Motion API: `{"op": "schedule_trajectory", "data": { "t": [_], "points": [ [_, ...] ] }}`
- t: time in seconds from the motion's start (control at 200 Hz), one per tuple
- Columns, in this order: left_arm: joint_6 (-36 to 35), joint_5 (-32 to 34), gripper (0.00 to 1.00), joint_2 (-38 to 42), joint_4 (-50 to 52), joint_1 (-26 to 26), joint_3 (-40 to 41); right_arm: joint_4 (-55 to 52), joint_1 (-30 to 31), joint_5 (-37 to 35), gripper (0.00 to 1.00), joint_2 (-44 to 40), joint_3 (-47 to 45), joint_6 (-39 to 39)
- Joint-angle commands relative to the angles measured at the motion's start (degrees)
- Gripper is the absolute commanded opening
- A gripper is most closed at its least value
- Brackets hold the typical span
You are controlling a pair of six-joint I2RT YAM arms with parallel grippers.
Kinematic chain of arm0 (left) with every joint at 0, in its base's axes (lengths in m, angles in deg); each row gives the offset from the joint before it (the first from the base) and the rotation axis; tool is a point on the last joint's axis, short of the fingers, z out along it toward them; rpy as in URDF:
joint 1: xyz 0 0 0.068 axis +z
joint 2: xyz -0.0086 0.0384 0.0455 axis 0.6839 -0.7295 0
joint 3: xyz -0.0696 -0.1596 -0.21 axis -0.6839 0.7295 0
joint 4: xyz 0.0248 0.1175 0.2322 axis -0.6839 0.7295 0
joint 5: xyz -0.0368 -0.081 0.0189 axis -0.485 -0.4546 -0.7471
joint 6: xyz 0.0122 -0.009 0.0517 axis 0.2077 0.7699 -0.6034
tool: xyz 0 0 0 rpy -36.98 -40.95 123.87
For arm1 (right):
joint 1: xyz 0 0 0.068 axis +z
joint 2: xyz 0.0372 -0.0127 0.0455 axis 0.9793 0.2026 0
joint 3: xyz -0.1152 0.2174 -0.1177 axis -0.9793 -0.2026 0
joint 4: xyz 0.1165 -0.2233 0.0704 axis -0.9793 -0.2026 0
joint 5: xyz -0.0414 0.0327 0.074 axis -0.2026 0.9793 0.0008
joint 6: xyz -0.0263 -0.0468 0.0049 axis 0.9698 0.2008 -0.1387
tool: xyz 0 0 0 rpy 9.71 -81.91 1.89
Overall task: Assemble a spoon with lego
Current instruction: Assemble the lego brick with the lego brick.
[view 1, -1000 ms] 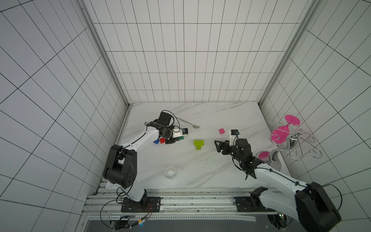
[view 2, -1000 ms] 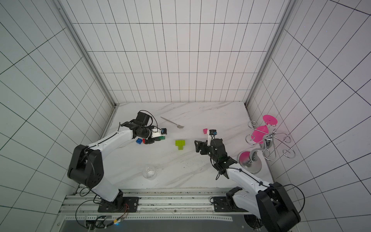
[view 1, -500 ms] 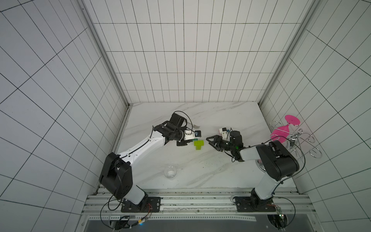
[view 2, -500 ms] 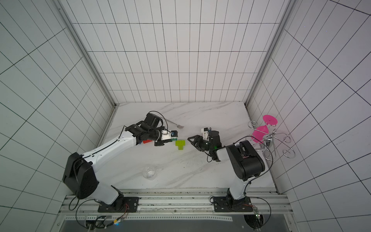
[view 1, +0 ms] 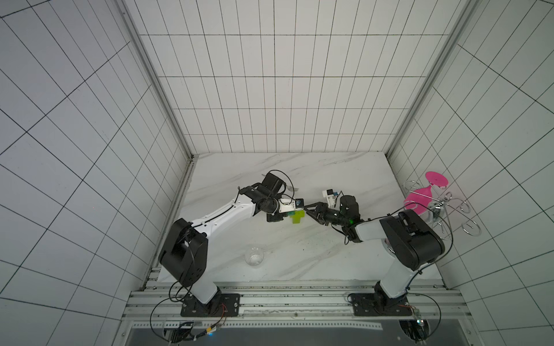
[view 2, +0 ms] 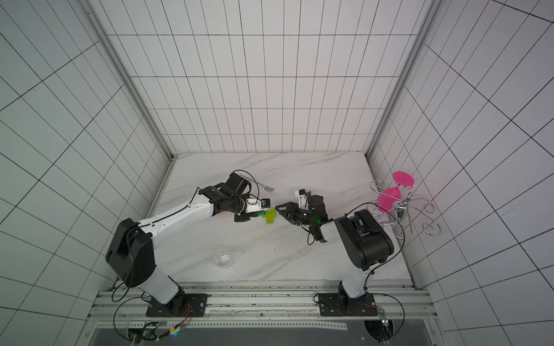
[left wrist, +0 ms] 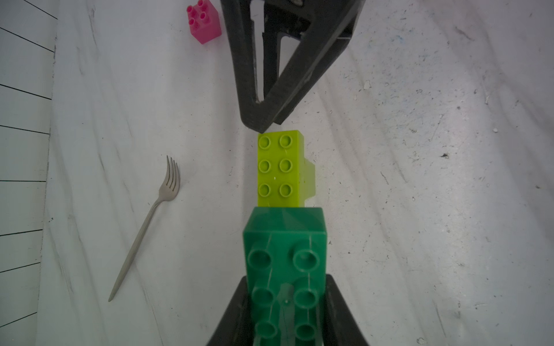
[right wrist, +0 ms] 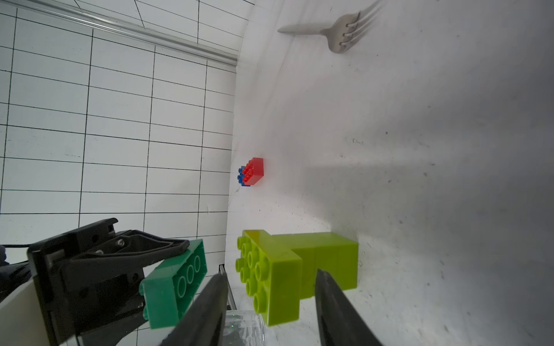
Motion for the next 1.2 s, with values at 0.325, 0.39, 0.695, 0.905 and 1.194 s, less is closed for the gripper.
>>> {"op": "schedule_trajectory", "data": {
  "t": [0.325, 0.39, 0.695, 0.905, 1.194],
  "points": [
    [0.8, 3.3, 0.00, -6.8, 3.3, -1.8, -5.8, 1.7, 1.6, -0.1, 0.40, 1.9, 1.4, -0.6],
    [0.9, 4.4, 0.00, -8.2, 4.0, -2.3, -7.3, 2.0, 1.6, 0.0, 0.38, 2.0, 1.4, -0.5],
    [0.1, 7.2, 0.00, -13.1, 9.0, -4.1, -12.7, 1.6, 1.5, 0.5, 0.32, 2.0, 1.7, 0.0],
    [0.0, 8.9, 0.00, -15.7, 12.3, -5.2, -16.0, -0.2, 1.4, 0.5, 0.30, 0.9, 1.6, 1.3],
    [0.9, 9.7, 0.00, -18.6, 16.8, -5.6, -21.2, -2.7, 1.3, 0.6, 0.29, 0.0, 1.9, 3.1]
  ]
}}
